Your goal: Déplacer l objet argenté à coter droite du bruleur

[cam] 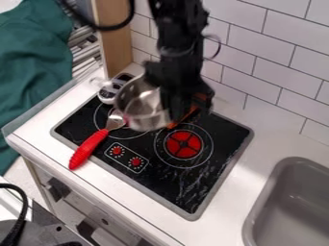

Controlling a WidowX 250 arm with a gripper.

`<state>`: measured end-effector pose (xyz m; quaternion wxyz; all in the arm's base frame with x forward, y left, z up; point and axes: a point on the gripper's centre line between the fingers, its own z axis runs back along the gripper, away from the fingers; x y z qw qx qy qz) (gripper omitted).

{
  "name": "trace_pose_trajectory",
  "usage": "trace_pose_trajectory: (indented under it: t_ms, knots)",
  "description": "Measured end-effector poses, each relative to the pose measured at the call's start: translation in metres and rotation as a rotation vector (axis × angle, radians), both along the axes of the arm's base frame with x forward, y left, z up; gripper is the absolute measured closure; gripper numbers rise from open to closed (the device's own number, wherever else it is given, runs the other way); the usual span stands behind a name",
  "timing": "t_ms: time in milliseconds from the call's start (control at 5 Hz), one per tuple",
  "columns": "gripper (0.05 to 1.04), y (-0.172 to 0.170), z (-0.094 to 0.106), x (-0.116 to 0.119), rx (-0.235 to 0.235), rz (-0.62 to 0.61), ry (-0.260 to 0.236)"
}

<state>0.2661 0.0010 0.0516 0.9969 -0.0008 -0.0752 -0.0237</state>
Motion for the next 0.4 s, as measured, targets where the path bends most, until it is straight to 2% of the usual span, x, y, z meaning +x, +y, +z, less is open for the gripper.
trace_pose_trajectory:
  t_ms: [200,400]
  knots:
    - [1.023,-0.014,-0.008,-0.039,0.022,0.023,0.050]
    - [1.023,-0.030,-0.014,-0.050,0.046,-0.001,0.067]
